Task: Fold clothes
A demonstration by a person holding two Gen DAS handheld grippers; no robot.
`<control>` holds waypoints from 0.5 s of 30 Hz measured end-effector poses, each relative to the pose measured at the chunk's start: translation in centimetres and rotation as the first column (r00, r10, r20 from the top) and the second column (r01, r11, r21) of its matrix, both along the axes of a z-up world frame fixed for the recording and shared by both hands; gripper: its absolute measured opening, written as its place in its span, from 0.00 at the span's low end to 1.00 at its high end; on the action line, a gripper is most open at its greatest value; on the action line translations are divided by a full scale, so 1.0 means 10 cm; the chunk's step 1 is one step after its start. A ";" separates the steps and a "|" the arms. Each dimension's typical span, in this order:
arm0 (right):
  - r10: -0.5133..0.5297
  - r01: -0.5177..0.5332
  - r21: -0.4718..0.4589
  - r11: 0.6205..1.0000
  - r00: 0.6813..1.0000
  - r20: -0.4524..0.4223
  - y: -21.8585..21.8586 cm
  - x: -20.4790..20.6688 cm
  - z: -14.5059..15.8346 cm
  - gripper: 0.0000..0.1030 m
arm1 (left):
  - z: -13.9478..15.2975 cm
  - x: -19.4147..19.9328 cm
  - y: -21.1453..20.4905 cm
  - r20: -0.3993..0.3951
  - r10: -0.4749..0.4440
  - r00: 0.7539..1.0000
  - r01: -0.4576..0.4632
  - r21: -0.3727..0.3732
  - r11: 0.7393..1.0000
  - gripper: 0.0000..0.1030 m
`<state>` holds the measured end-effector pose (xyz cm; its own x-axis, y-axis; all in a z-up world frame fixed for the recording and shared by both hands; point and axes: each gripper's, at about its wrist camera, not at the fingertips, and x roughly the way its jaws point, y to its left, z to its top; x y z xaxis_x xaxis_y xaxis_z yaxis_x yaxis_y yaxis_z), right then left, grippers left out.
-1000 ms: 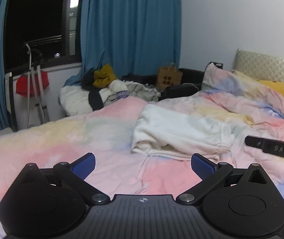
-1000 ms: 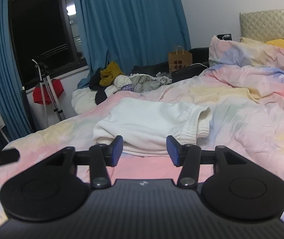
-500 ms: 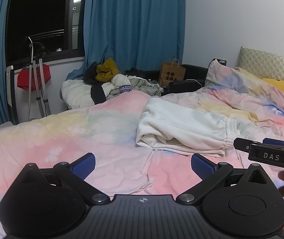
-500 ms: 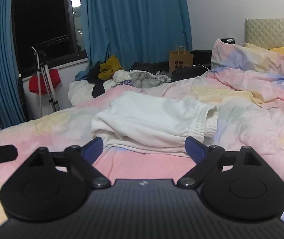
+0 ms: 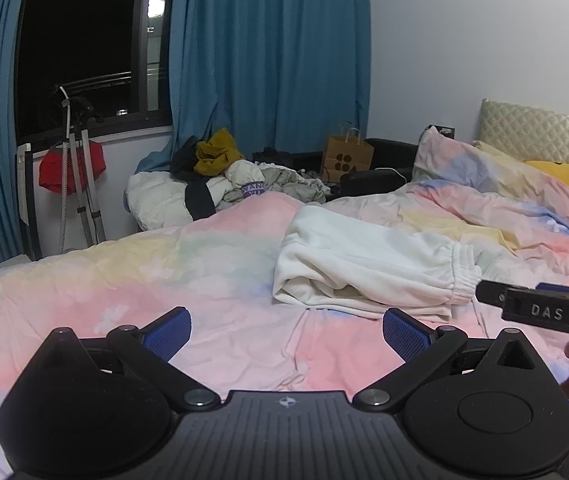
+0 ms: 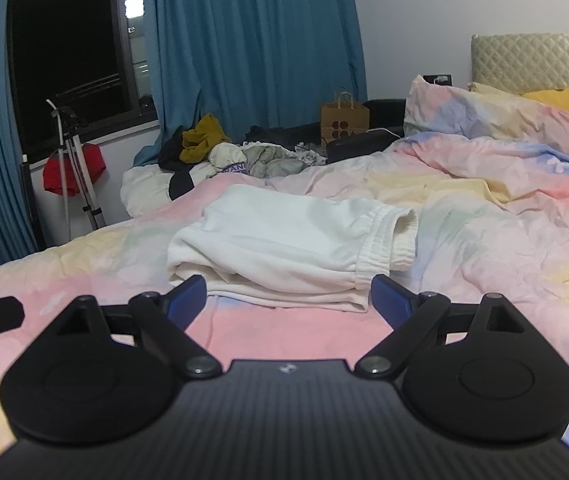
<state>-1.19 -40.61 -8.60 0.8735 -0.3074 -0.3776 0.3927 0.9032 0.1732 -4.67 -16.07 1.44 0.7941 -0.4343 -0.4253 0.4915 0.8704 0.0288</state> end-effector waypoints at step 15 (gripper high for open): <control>0.002 -0.002 0.023 1.000 1.000 -0.017 -0.06 0.02 -0.07 0.88 | 0.02 0.09 -0.05 -0.001 0.034 0.999 -0.034 -0.021 0.999 1.00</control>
<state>-1.03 -41.22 -9.31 0.8677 -0.2966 -0.3990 0.3937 0.8999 0.1873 -3.78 -16.56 1.65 0.8081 -0.4157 -0.4172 0.4616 0.8870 0.0103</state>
